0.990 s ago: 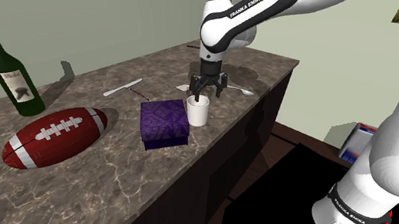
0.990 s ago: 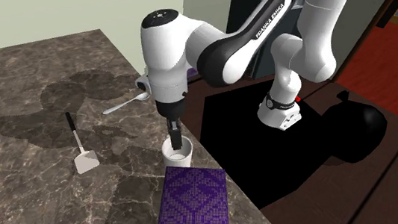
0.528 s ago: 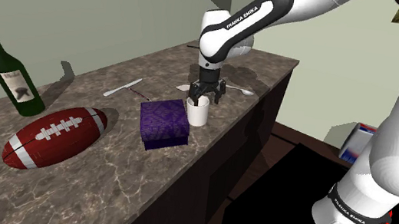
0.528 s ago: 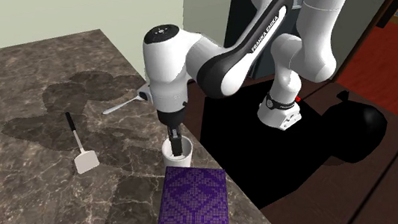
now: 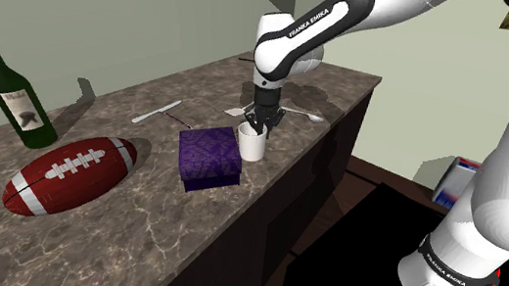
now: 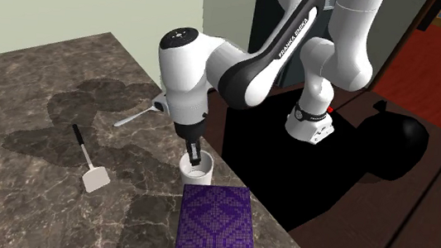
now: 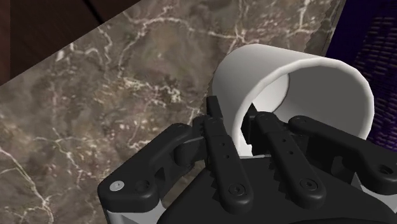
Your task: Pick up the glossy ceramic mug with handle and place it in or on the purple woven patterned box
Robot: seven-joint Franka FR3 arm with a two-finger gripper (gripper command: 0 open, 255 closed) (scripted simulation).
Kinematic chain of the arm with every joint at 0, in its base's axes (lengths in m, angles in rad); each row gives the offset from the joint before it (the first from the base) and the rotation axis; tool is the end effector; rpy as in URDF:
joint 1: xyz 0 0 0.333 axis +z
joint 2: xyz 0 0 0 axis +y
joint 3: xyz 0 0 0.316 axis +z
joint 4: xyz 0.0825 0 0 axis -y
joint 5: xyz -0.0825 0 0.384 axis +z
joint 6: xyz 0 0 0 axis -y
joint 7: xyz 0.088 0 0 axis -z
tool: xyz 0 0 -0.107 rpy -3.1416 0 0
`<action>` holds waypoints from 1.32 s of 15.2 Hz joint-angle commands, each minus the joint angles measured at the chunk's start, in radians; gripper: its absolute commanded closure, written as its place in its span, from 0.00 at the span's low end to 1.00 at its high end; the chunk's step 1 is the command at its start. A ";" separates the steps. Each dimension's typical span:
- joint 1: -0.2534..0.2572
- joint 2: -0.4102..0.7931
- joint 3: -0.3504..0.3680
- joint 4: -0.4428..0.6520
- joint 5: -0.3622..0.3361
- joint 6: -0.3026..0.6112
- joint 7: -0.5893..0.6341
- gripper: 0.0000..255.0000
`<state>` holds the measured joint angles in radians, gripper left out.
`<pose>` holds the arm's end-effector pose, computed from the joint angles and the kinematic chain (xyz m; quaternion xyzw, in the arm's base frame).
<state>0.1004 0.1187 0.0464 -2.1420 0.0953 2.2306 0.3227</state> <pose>0.5465 0.0835 0.3468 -0.9922 0.1175 0.0239 0.0353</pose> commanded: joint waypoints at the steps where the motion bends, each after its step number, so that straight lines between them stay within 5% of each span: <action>1: 0.000 0.000 0.000 0.000 0.000 0.000 0.000 1.00; 7: 0.000 0.000 0.000 0.000 0.000 0.000 0.000 1.00; 20: -0.002 -0.081 -0.002 0.084 -0.006 -0.165 0.013 1.00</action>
<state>0.0973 0.0398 0.0434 -2.0695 0.0903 2.0793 0.3314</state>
